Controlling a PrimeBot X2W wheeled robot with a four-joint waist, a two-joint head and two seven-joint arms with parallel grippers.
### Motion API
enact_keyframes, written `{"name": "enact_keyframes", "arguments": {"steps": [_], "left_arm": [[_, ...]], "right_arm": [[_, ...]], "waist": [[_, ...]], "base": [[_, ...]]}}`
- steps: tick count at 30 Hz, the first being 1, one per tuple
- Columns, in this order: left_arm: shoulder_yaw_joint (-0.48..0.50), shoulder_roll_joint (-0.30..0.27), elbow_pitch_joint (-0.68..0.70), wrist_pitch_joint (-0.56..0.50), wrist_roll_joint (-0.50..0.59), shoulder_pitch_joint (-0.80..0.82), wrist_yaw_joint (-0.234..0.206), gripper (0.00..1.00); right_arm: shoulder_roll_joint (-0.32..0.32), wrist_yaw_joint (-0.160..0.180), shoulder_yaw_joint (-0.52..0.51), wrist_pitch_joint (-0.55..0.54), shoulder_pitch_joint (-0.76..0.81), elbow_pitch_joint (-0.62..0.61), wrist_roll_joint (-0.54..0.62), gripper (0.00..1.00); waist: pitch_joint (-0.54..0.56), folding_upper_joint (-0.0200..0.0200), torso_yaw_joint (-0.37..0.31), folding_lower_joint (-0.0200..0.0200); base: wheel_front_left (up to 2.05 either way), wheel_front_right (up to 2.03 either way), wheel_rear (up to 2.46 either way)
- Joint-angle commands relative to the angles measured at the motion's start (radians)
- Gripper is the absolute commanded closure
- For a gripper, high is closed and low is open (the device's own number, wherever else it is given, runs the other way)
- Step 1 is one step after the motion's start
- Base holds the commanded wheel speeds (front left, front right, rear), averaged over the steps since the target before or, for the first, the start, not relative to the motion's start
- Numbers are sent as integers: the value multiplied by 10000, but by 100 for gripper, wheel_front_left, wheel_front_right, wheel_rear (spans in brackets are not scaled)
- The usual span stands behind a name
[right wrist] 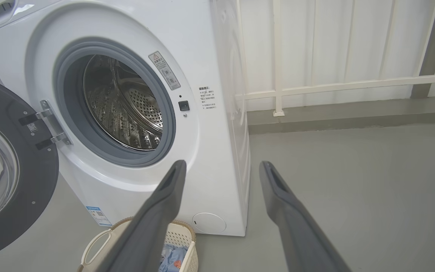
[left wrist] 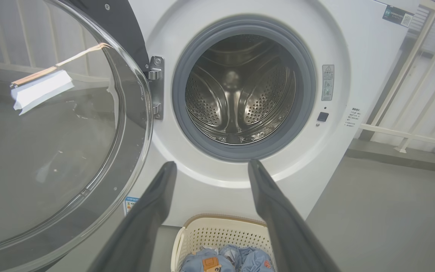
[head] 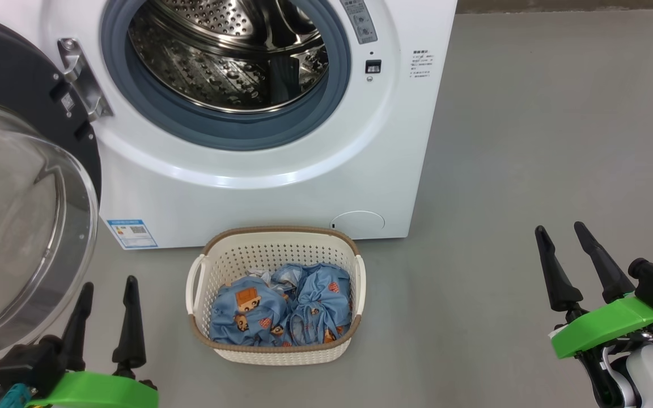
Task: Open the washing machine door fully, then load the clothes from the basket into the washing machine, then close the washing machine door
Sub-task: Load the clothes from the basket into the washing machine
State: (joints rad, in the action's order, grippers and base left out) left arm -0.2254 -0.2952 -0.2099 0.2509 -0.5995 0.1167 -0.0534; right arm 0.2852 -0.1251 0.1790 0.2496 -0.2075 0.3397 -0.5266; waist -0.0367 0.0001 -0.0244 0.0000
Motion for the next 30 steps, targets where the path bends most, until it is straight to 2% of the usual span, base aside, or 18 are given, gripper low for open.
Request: {"name": "enact_keyframes", "arguments": {"steps": [1, 18, 30], "left_arm": [[394, -189, 131, 106, 142, 260, 20, 0], [341, -132, 107, 108, 206, 276, 201, 0], [369, -137, 108, 108, 194, 314, 188, 0]], "right_arm": [[203, -56, 108, 122, -201, -227, 119, 0], [223, -56, 131, 122, -205, -214, 102, 0], [184, -56, 94, 122, -265, -206, 112, 0]], "waist": [[-4, -1, 2, 0], [-26, -1, 78, 0], [-69, -1, 137, 0]], "base": [[0, 0, 0], [13, -13, 0], [155, -155, 0]]}}
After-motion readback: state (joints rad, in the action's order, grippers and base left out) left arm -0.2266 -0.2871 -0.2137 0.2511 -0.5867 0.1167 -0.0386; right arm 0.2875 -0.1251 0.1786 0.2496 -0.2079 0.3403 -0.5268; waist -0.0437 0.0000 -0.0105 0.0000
